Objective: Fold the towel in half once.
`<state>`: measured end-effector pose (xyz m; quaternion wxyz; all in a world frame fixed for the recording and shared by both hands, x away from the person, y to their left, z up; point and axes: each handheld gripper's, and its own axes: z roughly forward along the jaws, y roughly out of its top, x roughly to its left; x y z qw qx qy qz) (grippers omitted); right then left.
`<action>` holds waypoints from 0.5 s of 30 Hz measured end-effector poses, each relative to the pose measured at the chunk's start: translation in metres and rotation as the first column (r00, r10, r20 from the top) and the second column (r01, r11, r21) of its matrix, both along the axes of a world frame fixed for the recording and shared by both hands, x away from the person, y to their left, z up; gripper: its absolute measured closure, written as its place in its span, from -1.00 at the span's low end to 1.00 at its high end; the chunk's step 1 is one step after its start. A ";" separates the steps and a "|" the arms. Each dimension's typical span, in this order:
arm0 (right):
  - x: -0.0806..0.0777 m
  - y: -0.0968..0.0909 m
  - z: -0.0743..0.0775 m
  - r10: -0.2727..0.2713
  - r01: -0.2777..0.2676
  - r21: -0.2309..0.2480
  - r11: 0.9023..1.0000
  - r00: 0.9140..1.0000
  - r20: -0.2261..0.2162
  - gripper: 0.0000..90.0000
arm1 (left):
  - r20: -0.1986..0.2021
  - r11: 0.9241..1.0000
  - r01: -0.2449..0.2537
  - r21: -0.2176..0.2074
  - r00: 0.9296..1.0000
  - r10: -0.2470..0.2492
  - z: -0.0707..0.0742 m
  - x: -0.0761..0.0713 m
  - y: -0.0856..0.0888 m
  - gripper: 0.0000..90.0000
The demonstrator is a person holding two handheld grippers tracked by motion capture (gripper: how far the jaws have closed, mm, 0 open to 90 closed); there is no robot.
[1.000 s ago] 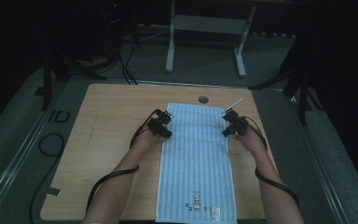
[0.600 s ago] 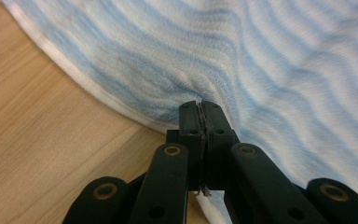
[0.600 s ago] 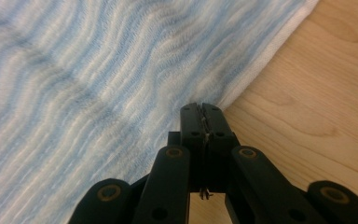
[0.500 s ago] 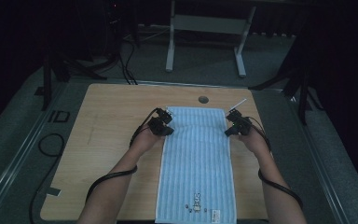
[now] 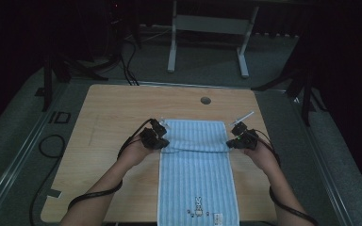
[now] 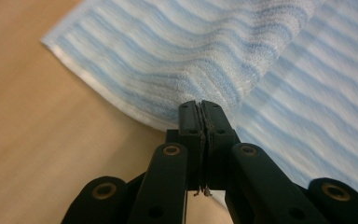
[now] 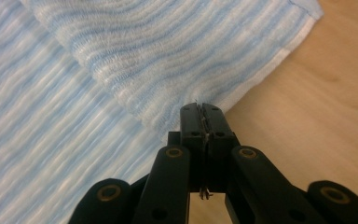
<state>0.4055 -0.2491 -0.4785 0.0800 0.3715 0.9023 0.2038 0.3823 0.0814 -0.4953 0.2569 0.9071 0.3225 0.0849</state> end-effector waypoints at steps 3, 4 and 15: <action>-0.012 0.001 -0.006 0.021 -0.021 0.003 1.000 1.000 -0.013 0.97 | -0.028 1.000 -0.003 0.009 1.000 0.003 -0.008 -0.009 0.002 0.92; -0.014 0.002 -0.009 0.024 -0.024 -0.004 1.000 1.000 -0.019 0.97 | -0.035 1.000 0.001 0.016 0.999 -0.001 -0.010 -0.012 0.003 0.91; -0.026 -0.001 -0.040 0.030 -0.032 -0.018 0.999 0.994 -0.104 0.95 | -0.120 0.998 0.037 0.048 0.992 -0.031 -0.026 -0.029 0.013 0.76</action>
